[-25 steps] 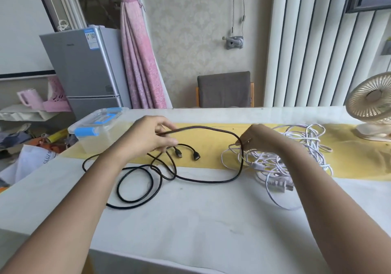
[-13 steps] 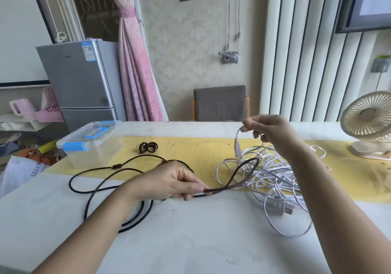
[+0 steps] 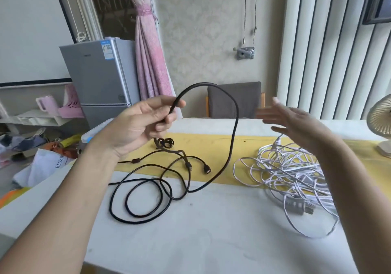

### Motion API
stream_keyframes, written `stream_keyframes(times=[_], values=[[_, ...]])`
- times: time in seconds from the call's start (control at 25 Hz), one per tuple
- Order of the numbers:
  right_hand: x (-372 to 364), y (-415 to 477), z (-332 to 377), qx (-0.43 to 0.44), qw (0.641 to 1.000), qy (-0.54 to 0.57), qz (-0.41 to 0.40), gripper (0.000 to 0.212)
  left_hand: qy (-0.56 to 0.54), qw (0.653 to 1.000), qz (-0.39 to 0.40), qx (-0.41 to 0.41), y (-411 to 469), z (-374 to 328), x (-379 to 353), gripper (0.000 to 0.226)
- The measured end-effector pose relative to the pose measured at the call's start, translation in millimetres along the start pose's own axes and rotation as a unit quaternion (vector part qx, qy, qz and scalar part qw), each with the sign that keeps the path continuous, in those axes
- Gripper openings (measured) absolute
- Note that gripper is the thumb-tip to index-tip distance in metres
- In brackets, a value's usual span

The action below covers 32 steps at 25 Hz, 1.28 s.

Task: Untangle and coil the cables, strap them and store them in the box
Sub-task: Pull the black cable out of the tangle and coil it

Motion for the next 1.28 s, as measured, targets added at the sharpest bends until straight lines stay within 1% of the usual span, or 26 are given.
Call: stream_keyframes(times=[0.04,0.08,0.12,0.16,0.2,0.24,0.28,0.32,0.36,0.4,0.44,0.52,0.6,0.64,0.72,0.8,0.88,0.96,1.0,1.04,1.08,1.12,1.16,1.2,1.24,1.28], values=[[-30,-13,15,-0.003,0.992,0.078,0.101,0.081,0.016,1.000,-0.007,-0.008,4,-5,0,0.031],[-55,-29,28,0.008,0.976,0.107,0.189,0.087,0.023,1.000,-0.015,-0.014,7,-9,2,0.032],[-72,-44,39,0.031,0.962,0.103,0.250,0.082,0.021,0.999,-0.021,-0.018,9,-11,4,0.032],[-81,-55,48,0.056,0.953,0.091,0.284,0.072,0.016,1.000,-0.018,-0.019,9,-13,6,0.033],[-83,-61,56,0.078,0.949,0.081,0.296,0.059,0.016,1.000,-0.007,-0.014,5,-14,9,0.034],[-76,-61,61,0.084,0.951,0.083,0.286,0.051,0.037,0.999,0.007,0.000,0,-13,14,0.034],[-64,-55,62,0.081,0.961,0.086,0.250,0.050,0.089,0.996,0.021,0.020,-8,-8,18,0.034],[-46,-47,63,0.075,0.975,0.083,0.190,0.055,0.169,0.984,0.026,0.043,-16,1,23,0.033],[-26,-38,63,0.076,0.988,0.069,0.112,0.060,0.261,0.964,0.011,0.052,-22,10,33,0.030],[-6,-32,62,0.079,0.995,0.056,0.033,0.061,0.321,0.945,-0.036,0.049,-24,14,45,0.027],[9,-29,63,0.083,0.995,0.047,-0.033,0.059,0.333,0.936,-0.115,0.028,-21,13,62,0.022],[31,-31,67,0.091,0.984,0.041,-0.147,0.046,0.231,0.919,-0.316,-0.034,-20,-1,101,0.005],[53,-38,74,0.103,0.962,0.028,-0.250,0.030,0.167,0.866,-0.461,-0.096,-28,-14,139,0.010],[64,-43,77,0.110,0.950,0.018,-0.292,0.026,0.147,0.842,-0.507,-0.109,-33,-14,156,0.012],[83,-48,76,0.116,0.934,-0.012,-0.338,0.023,0.144,0.819,-0.547,-0.099,-39,-2,175,0.009],[88,-48,71,0.107,0.934,-0.072,-0.333,0.024,0.195,0.818,-0.538,-0.051,-42,22,182,0.014],[81,-40,63,0.095,0.943,-0.138,-0.289,0.026,0.251,0.835,-0.490,0.008,-37,49,181,0.015],[66,-30,57,0.070,0.941,-0.226,-0.243,0.022,0.277,0.877,-0.389,0.060,-25,75,163,0.028],[54,-26,54,0.065,0.932,-0.281,-0.222,0.022,0.285,0.894,-0.336,0.086,-20,86,149,0.035],[40,-22,48,0.068,0.917,-0.332,-0.210,0.021,0.313,0.899,-0.288,0.108,-17,95,135,0.041],[26,-18,43,0.074,0.901,-0.373,-0.208,0.020,0.375,0.888,-0.237,0.122,-14,104,120,0.044],[11,-15,35,0.078,0.885,-0.409,-0.209,0.019,0.459,0.860,-0.184,0.126,-11,113,108,0.043],[-8,-14,26,0.084,0.870,-0.444,-0.195,0.017,0.540,0.822,-0.131,0.125,-9,124,97,0.040],[-30,-16,18,0.093,0.857,-0.480,-0.163,0.015,0.595,0.789,-0.092,0.119,-5,135,87,0.035],[-51,-22,11,0.103,0.845,-0.511,-0.122,0.012,0.620,0.773,-0.074,0.112,-1,144,82,0.028],[-70,-28,6,0.115,0.833,-0.534,-0.084,0.013,0.628,0.767,-0.071,0.110,4,152,79,0.017]])
Point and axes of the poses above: each hand's wrist, its own y-axis towards the middle knuckle, its own x-axis out of the back of the hand, z = x × y, the point moved 9 cm from there along y, towards the middle knuckle, and after that the axes turned 15 degrees about -z, right-handed, at the moved point
